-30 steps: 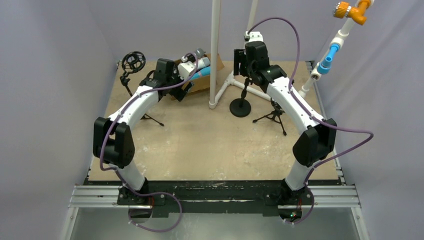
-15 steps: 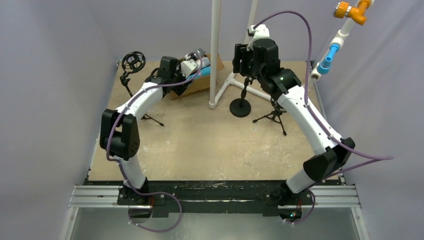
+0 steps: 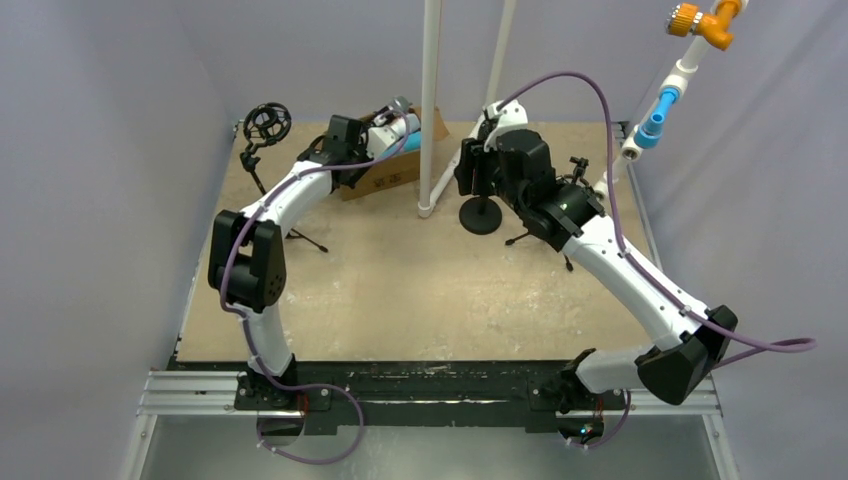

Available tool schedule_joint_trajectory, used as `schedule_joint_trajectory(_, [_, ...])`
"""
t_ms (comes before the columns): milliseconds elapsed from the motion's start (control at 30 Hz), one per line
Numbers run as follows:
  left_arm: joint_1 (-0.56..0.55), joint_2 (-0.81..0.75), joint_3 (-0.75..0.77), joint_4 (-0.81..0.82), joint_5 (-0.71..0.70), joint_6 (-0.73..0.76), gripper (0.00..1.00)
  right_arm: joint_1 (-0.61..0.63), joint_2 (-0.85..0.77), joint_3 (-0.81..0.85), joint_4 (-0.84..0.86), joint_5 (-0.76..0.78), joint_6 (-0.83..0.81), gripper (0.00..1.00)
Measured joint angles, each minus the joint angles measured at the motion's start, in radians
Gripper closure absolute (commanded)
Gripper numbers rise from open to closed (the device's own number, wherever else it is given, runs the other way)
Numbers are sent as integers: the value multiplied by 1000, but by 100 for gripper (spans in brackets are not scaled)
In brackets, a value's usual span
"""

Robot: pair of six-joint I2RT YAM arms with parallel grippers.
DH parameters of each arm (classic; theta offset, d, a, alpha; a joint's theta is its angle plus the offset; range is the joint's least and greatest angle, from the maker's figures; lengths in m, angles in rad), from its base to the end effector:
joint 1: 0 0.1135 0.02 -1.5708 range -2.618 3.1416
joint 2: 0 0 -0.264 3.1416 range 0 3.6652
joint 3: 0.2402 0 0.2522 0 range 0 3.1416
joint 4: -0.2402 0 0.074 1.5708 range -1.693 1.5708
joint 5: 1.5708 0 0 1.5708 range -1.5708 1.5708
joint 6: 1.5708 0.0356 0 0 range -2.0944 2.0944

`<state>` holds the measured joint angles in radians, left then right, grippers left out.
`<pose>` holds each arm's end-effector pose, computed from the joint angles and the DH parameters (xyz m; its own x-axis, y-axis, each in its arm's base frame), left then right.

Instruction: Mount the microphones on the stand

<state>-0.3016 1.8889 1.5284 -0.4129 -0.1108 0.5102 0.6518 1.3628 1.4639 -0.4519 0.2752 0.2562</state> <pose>0.4129 -0.1243 0.2576 -0.4748 0.6560 -0.5867 0.5175 0.7473 0.4168 0.2482 0.1772 0.4190 -0.3608 0.0315 -0.9321 -0.2992 0.9427 0.1476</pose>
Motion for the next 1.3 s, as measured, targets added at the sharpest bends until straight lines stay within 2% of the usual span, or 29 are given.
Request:
schedule_joint_trajectory(200, [-6, -34, -5, -74, 13, -97, 100, 105, -20, -90, 39, 2, 60, 39])
schedule_joint_trajectory(400, [-9, -161, -75, -229, 115, -294, 98, 212, 109, -134, 84, -17, 121, 33])
schedule_joint_trajectory(567, [-23, -277, -151, -297, 224, -424, 66, 212, 227, -143, 117, -34, 158, 32])
schedule_joint_trajectory(667, [-35, -335, -165, -315, 311, -495, 41, 211, 270, -142, 138, -36, 176, 32])
schedule_joint_trajectory(733, [-40, -366, -165, -319, 354, -531, 29, 211, 292, -140, 149, -36, 188, 32])
schedule_joint_trajectory(800, [-40, -393, -165, -330, 379, -555, 23, 211, 314, -131, 158, -36, 201, 32])
schedule_joint_trajectory(1067, [-3, -540, -103, -431, 409, -550, 18, 216, 409, -34, 206, -35, 269, 35])
schedule_joint_trajectory(1167, [30, -590, -49, -466, 392, -510, 15, 229, 478, 63, 206, -22, 291, 36])
schedule_joint_trajectory(1300, [90, -655, -51, -497, 378, -466, 14, 253, 603, 225, 203, 6, 326, 37])
